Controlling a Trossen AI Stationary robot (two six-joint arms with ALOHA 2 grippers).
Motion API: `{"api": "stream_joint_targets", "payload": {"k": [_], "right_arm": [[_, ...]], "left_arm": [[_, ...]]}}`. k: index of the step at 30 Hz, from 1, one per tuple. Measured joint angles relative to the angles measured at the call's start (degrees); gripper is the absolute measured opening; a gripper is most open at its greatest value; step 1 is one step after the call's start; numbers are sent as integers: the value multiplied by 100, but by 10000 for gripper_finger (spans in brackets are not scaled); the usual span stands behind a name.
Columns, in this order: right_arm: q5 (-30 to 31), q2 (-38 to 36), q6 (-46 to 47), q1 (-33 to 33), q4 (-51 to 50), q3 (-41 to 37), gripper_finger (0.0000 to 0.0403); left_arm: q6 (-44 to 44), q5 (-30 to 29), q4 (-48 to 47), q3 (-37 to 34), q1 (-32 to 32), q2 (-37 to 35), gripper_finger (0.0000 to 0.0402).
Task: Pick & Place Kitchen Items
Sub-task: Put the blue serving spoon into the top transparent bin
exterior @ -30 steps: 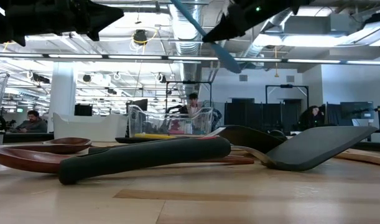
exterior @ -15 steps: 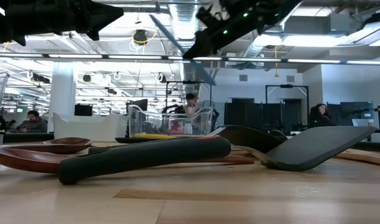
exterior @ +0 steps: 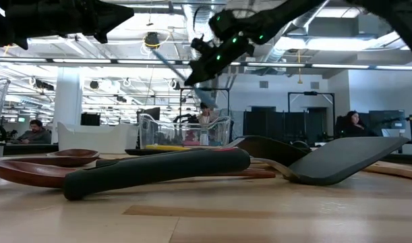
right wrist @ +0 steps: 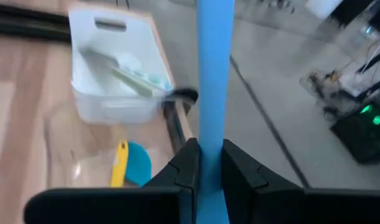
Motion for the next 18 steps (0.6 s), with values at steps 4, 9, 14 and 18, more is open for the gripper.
{"api": "stream_joint_targets", "payload": {"k": [4, 9, 14, 18], "right_arm": [[-146, 349, 40, -129, -235, 253, 35], [-442, 543, 263, -304, -302, 322, 35], [-984, 537, 648, -463, -312, 324, 35], [-1308, 537, 946, -575, -452, 324, 35]], "left_arm": [[0, -2, 3, 0, 0, 0, 4], [0, 0, 6, 0, 0, 0, 4], [0, -2, 13, 0, 0, 0, 4], [0, -1, 15, 0, 0, 0, 4]]}}
